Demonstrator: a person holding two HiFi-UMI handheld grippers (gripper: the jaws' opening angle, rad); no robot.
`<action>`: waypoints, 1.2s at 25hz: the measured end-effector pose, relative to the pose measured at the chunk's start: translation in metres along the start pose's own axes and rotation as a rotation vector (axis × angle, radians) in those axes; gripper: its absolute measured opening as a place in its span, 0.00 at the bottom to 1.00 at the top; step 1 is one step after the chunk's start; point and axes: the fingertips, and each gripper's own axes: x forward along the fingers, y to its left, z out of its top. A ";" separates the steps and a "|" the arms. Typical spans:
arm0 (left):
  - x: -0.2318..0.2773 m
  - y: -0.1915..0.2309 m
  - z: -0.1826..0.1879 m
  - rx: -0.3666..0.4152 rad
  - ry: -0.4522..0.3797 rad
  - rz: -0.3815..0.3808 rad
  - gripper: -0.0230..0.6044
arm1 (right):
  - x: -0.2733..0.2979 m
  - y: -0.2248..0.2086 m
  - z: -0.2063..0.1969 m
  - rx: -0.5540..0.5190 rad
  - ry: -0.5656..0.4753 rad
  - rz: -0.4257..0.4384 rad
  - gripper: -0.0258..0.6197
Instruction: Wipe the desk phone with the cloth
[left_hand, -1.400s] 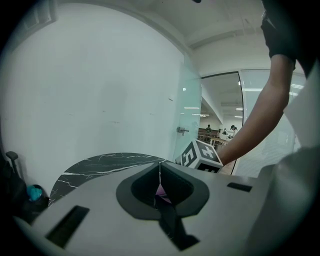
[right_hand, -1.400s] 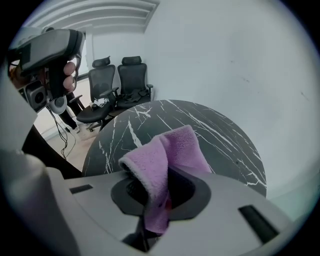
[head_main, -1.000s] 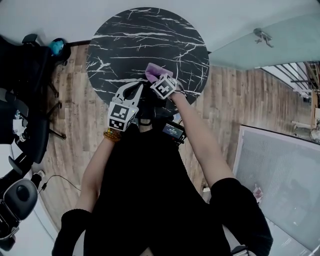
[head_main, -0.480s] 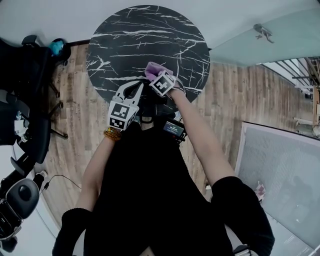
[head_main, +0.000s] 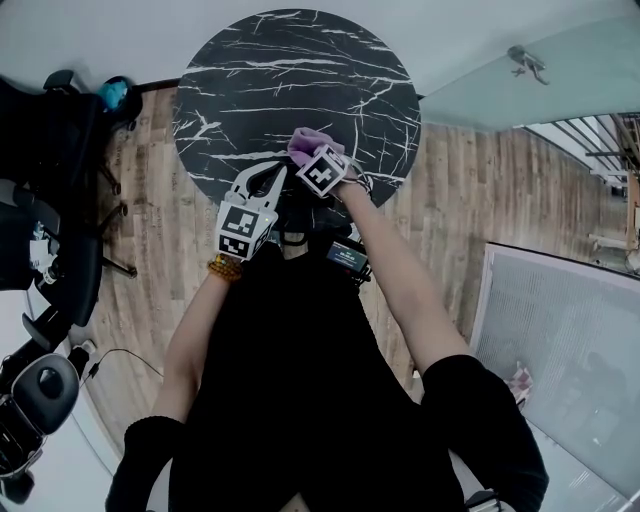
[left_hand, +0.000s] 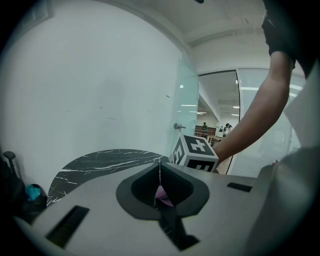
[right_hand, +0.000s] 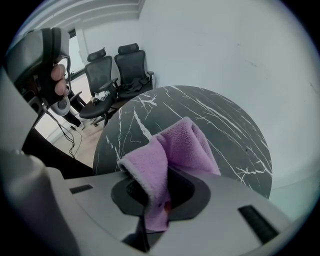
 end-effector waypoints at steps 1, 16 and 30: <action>0.000 0.000 0.000 0.001 0.000 0.000 0.07 | 0.000 0.000 0.000 0.000 0.000 -0.001 0.13; 0.053 0.005 0.018 0.038 -0.013 0.000 0.07 | 0.003 0.008 -0.003 0.006 -0.018 -0.005 0.13; 0.046 0.013 -0.006 -0.001 0.030 0.028 0.07 | 0.005 0.015 -0.004 0.028 -0.106 -0.014 0.13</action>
